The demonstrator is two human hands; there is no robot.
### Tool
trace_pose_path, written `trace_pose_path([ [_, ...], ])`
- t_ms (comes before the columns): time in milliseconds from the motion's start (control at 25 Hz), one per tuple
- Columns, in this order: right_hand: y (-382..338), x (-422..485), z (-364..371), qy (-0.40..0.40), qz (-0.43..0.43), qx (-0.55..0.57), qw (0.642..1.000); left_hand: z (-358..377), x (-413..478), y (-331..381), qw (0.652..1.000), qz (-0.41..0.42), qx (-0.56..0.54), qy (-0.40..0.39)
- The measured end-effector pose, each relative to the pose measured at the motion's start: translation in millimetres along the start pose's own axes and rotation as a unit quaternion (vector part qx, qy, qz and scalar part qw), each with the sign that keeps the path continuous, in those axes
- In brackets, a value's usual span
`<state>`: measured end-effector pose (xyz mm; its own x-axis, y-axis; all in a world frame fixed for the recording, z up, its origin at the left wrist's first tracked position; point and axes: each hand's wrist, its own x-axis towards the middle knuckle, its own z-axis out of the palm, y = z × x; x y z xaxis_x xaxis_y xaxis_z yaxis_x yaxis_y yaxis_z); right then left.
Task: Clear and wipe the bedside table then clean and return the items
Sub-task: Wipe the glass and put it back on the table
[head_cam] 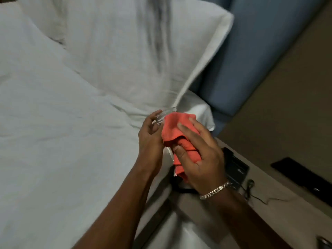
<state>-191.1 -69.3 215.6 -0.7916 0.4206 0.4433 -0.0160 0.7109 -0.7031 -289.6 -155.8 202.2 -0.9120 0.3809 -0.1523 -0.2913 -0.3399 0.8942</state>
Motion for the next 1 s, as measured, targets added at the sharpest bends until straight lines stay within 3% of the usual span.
trace_pose_path([
  [80, 23.0, -16.4, -50.1, 0.026, 0.076, 0.04, 0.996, 44.6, -18.8, -24.0, 0.992, -0.067, -0.074, -0.078],
  [200, 53.9, -37.4, -123.1, 0.098, 0.259, 0.204, 0.939, 118.2, -53.7, -57.3, 0.948, -0.198, -0.178, -0.175],
  [280, 61.3, -53.6, -159.8, 0.114, 0.244, 0.15, 0.951, 163.8, -75.5, -72.0, 0.928, -0.257, -0.182, -0.202],
  [400, 72.7, -85.5, -208.4, 0.119, 0.153, -0.043, 0.98, 220.4, -103.4, -97.0, 0.929, -0.26, -0.121, -0.236],
  [480, 90.3, -102.7, -237.2, 0.153, 0.195, -0.025, 0.968, 248.5, -117.1, -114.1, 0.923, -0.269, -0.118, -0.247],
  [600, 120.9, -121.3, -272.7, 0.188, 0.305, 0.135, 0.924, 274.2, -133.9, -151.3, 0.922, -0.275, -0.116, -0.246],
  [720, 135.3, -146.8, -290.9, 0.17, 0.232, -0.015, 0.958, 287.5, -148.2, -187.2, 0.937, -0.245, -0.042, -0.245],
  [800, 148.6, -162.8, -293.8, 0.177, 0.257, -0.012, 0.95, 294.0, -155.9, -201.7, 0.943, -0.23, 0.002, -0.242],
  [880, 164.6, -170.2, -298.3, 0.222, 0.367, 0.142, 0.892, 295.4, -158.6, -213.8, 0.941, -0.23, 0.005, -0.248],
  [920, 173.7, -174.1, -302.1, 0.216, 0.426, 0.244, 0.844, 296.3, -160.1, -219.1, 0.94, -0.226, -0.001, -0.256],
  [1000, 189.6, -190.9, -311.2, 0.13, 0.527, 0.424, 0.725, 298.1, -164.7, -228.6, 0.948, -0.213, 0.021, -0.237],
])
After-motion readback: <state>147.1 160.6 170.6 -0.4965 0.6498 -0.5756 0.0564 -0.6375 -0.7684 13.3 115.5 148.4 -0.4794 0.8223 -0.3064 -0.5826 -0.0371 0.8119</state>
